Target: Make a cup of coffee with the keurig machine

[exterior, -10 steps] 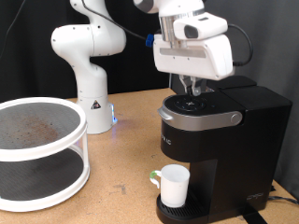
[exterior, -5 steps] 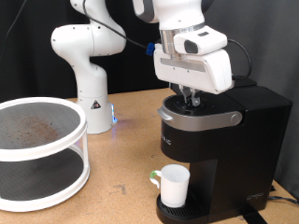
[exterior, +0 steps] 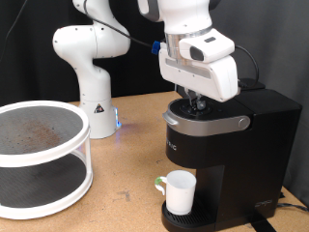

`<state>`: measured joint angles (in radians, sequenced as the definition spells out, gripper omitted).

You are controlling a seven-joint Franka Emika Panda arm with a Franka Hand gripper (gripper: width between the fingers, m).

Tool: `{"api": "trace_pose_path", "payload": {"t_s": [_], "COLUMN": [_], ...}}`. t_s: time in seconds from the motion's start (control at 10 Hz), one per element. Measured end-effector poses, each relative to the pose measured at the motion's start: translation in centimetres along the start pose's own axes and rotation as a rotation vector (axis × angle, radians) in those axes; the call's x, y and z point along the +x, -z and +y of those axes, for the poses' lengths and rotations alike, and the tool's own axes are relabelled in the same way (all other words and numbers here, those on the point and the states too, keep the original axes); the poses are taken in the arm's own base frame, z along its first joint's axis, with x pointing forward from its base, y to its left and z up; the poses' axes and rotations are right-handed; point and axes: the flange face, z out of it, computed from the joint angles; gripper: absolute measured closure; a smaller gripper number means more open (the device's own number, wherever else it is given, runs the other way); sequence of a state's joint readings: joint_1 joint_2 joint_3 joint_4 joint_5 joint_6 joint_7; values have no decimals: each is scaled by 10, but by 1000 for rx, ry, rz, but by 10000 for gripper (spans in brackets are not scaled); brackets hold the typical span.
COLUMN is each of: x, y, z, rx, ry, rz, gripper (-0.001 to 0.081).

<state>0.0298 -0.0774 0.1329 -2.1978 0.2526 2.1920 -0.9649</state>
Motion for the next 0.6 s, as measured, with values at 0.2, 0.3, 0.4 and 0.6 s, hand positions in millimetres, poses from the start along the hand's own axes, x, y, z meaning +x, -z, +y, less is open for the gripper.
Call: {"api": "trace_pose_path", "payload": {"t_s": [0.2,0.3,0.4,0.6], "x": [1,1,1,4], "y": [0,0,-1,-2], "z": [3,6,11,19], "rx": [33,86,153,223], "ry": [-29,-56,-85,-132], "rz": [-9,-30,-61,-100], "gripper": [806,806,806,806]}}
